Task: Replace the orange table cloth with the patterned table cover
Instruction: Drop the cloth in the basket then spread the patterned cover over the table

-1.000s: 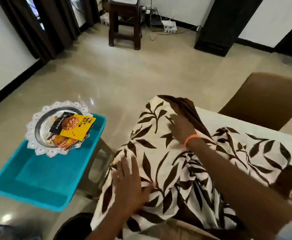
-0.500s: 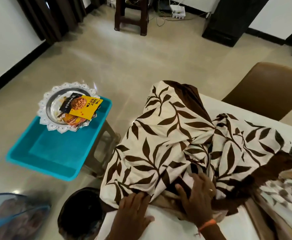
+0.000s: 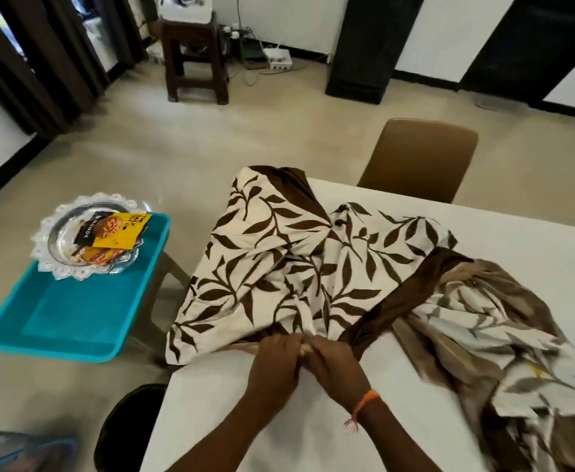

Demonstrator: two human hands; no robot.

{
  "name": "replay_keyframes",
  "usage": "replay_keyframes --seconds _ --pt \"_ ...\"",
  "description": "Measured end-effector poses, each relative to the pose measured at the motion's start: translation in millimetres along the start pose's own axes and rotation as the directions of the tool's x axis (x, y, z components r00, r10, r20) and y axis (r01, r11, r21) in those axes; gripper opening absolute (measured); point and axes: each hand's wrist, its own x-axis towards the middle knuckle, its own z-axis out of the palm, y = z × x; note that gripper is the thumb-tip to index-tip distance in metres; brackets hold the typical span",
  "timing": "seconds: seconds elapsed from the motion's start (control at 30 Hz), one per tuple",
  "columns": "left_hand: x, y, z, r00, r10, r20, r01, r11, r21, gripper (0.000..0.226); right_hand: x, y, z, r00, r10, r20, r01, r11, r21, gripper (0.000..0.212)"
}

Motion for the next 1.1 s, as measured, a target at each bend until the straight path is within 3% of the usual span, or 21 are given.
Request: replay_keyframes --seconds 0.07,0.17,0.3,0.37,0.43,0.53,0.7,0.93,1.1 --pt "3.6 4.4 -6.9 0.999 -0.049 0.021 0.052 0.990 -0.131 0.020 -7.2 -1.1 -23.9 0.996 -0.015 0.092 0.029 0.989 -0.148 0.042" --pt "-10.6 11.4 -29.2 0.989 -0.020 0.144 0.022 1.000 -0.012 0.020 -18.9 18.6 -58.1 0.949 0.113 0.293 0.095 0.787 -0.610 0.058" --pt "-44.1 16.8 -38.6 0.958 -0.081 0.274 0.008 0.967 0.255 0.018 -42.0 48.6 -79.2 0.886 0.171 0.431 0.177 0.734 -0.656 0.051" --pt "-64.0 23.8 -35.7 0.964 -0.118 0.237 0.022 0.927 0.374 0.034 -54.0 63.6 -80.0 0.914 0.102 0.392 0.212 0.704 -0.678 0.044" --pt "-83.2 29.3 -35.5 0.979 -0.145 0.146 0.072 0.905 0.419 0.036 -69.9 74.3 -78.5 0.943 0.077 0.325 0.198 0.654 -0.730 0.037" --pt "-107.8 26.6 -48.2 0.972 -0.234 0.009 0.205 0.870 0.448 0.036 -100.0 92.7 -70.2 0.979 0.082 0.185 0.076 0.699 -0.711 0.033" --pt "-151.2 29.3 -76.2 0.929 -0.328 -0.170 0.370 0.815 0.446 0.038 -171.3 110.8 -49.2 0.976 0.186 0.116 -0.066 0.755 -0.653 0.028" --pt "-252.5 16.8 -51.4 0.862 -0.506 -0.010 0.421 0.707 0.568 0.074 -220.4 107.0 -36.6 0.959 0.282 0.012 -0.209 0.739 -0.641 0.027" --pt "-317.0 10.6 -29.6 0.830 -0.552 0.079 0.416 0.706 0.573 0.066 -246.9 105.8 -35.1 0.936 0.352 -0.013 -0.252 0.643 -0.723 0.027"
